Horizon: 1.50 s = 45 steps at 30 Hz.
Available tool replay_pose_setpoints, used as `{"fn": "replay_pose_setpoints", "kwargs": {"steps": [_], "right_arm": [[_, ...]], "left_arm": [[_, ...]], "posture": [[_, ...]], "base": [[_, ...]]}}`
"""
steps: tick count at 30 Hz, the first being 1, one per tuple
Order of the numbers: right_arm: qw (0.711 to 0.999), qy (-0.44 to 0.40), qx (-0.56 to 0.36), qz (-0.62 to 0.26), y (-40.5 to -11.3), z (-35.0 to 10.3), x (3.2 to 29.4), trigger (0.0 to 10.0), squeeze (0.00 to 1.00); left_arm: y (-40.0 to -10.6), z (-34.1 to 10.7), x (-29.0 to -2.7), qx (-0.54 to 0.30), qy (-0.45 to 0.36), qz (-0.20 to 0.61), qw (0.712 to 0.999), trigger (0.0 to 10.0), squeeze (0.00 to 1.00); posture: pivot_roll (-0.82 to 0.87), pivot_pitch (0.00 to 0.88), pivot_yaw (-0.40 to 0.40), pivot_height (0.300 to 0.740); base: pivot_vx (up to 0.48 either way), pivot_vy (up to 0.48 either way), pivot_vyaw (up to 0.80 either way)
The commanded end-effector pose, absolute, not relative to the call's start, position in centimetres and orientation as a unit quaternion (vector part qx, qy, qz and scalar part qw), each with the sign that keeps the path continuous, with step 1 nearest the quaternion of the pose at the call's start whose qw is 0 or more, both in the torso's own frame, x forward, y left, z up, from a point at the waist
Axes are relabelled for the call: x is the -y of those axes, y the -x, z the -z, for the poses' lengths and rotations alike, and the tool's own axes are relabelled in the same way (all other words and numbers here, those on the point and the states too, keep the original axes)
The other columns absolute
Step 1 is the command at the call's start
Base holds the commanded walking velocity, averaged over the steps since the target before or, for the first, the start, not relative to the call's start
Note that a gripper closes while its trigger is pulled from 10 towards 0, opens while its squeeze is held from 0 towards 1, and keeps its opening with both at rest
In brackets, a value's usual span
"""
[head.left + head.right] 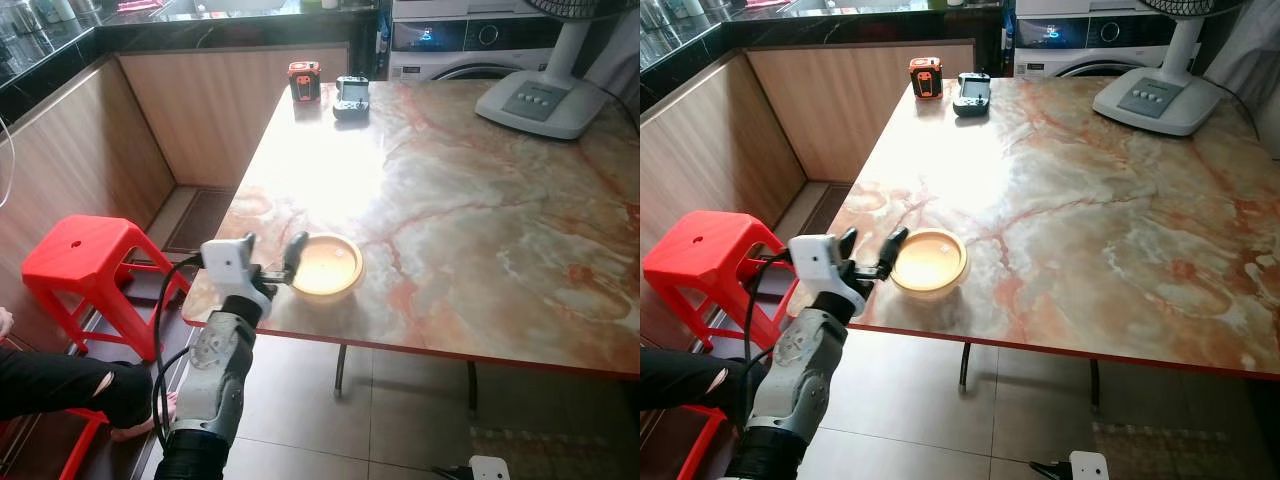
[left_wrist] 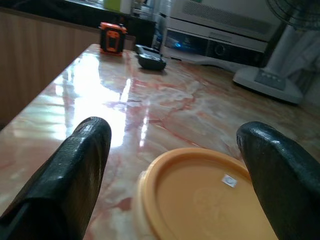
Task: Restocking fridge
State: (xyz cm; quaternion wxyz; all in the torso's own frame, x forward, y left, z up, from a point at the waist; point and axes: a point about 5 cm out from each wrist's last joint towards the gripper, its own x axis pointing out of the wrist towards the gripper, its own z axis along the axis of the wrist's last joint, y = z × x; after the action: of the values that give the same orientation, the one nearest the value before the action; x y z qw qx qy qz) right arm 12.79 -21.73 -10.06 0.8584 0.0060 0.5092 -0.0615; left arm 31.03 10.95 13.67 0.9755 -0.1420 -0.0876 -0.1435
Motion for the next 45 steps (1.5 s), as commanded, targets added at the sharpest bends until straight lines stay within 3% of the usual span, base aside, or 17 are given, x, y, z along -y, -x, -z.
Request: {"fn": "replay_pose_setpoints", "kwargs": {"steps": [1,20,31,40,45], "right_arm": [[0.853,-0.016,-0.518,0.062,-12.1,10.4,21.3,10.0,0.00],[0.851,-0.019,-0.522,0.057,-12.2,10.4,21.1,10.0,0.00],[0.851,-0.020,-0.522,0.056,-12.2,10.4,21.0,10.0,0.00],[0.851,-0.018,-0.522,0.053,-12.2,10.4,20.9,10.0,0.00],[0.851,-0.013,-0.522,0.051,-12.3,10.4,21.0,10.0,0.00]], "left_arm": [[-31.0,-14.1,-11.1,0.092,0.132,0.148,0.976,10.0,0.00],[-30.7,-14.6,-10.7,0.101,0.103,0.159,0.977,10.0,0.00],[-30.6,-14.6,-10.5,0.103,0.103,0.162,0.976,10.0,0.00],[-29.7,-14.2,-10.1,0.105,0.098,0.170,0.975,10.0,0.00],[-28.8,-13.3,-12.0,0.099,0.077,0.122,0.985,10.0,0.00]], "posture": [[-0.07,0.052,0.093,0.740],[-0.07,0.050,0.099,0.740],[-0.07,0.051,0.102,0.740],[-0.06,0.053,0.100,0.740],[-0.06,0.057,0.101,0.740]], "base": [[0.000,0.000,0.00],[0.000,0.000,-0.12],[0.301,0.000,0.00],[0.000,0.000,0.00],[0.000,0.000,0.00]]}}
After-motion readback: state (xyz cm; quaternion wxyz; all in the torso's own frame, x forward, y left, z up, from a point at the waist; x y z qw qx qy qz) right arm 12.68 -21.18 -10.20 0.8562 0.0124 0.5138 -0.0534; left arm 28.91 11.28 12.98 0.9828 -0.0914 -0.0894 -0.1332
